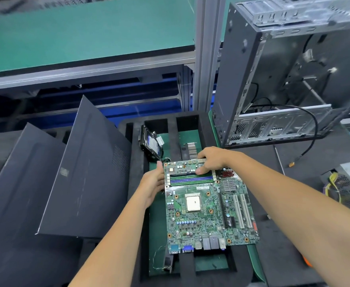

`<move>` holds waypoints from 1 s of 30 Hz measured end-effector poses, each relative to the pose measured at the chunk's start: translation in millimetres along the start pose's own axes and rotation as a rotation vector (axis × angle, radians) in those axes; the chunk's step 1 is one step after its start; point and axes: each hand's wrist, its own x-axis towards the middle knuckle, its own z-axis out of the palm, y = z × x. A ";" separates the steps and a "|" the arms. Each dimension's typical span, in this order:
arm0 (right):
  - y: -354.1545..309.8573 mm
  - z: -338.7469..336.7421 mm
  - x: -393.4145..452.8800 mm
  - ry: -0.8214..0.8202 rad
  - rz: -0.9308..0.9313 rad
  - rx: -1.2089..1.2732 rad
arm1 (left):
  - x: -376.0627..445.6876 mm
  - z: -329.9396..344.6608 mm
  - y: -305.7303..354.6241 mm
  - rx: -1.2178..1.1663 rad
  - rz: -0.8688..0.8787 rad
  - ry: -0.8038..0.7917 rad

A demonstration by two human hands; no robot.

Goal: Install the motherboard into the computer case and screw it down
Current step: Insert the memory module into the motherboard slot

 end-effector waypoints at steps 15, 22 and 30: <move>-2.9 14.7 3.7 0.078 0.018 -0.071 | 4.1 3.6 -3.3 0.312 0.142 0.103; 2.2 5.8 0.3 -0.024 0.014 -0.016 | 2.1 12.9 -2.5 0.368 0.176 0.179; 3.9 9.4 3.7 0.022 -0.022 -0.105 | 4.2 18.7 -3.0 0.398 0.163 0.238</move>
